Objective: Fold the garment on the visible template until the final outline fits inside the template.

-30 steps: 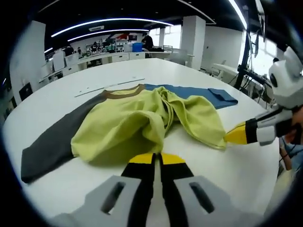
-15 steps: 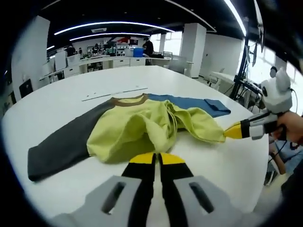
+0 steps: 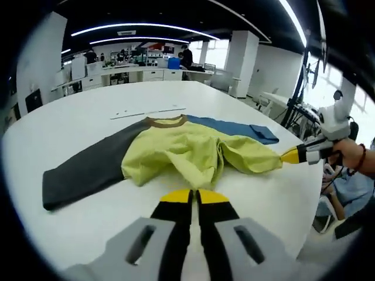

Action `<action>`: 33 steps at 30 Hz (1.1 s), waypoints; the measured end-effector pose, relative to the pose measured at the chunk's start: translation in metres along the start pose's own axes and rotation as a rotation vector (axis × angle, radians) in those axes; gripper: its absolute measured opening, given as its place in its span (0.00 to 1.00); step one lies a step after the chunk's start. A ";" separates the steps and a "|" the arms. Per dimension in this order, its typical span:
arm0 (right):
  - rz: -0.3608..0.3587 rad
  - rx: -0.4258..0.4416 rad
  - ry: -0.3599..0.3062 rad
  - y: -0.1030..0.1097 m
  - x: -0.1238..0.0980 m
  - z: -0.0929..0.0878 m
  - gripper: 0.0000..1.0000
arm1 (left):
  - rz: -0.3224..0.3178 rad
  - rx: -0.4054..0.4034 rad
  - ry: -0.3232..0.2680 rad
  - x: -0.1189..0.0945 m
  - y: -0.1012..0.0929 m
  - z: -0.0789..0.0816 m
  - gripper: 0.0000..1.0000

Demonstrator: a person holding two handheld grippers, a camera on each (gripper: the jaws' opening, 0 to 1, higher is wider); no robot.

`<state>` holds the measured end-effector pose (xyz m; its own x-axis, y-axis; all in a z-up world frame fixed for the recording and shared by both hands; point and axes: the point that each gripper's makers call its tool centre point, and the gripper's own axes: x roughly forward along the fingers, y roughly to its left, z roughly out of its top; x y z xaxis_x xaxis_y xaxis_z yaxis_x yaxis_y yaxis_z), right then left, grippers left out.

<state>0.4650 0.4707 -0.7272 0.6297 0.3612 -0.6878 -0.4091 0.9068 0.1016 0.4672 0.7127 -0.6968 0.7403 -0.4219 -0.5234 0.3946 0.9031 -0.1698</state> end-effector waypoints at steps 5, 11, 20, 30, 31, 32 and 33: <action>0.015 -0.004 0.005 0.001 -0.007 -0.004 0.00 | 0.003 -0.003 0.003 -0.018 0.003 -0.006 0.00; 0.051 -0.016 0.030 0.005 -0.014 -0.013 0.00 | 0.000 -0.017 0.026 -0.037 0.007 -0.017 0.00; 0.083 -0.002 0.065 0.008 -0.021 -0.028 0.00 | 0.034 -0.055 0.067 -0.059 0.021 -0.041 0.00; 0.094 0.034 0.111 0.012 -0.036 -0.041 0.00 | 0.053 -0.060 0.130 -0.078 0.027 -0.059 0.00; 0.097 0.036 0.113 0.013 -0.037 -0.043 0.00 | 0.054 -0.060 0.142 -0.080 0.027 -0.062 0.00; 0.100 0.040 0.117 0.013 -0.038 -0.044 0.00 | 0.055 -0.062 0.151 -0.082 0.028 -0.065 0.00; 0.102 0.044 0.123 0.014 -0.039 -0.046 0.00 | 0.056 -0.063 0.151 -0.083 0.028 -0.066 0.00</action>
<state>0.4042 0.4593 -0.7322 0.4993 0.4251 -0.7550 -0.4359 0.8763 0.2051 0.3805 0.7784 -0.7133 0.6678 -0.3583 -0.6525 0.3170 0.9300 -0.1862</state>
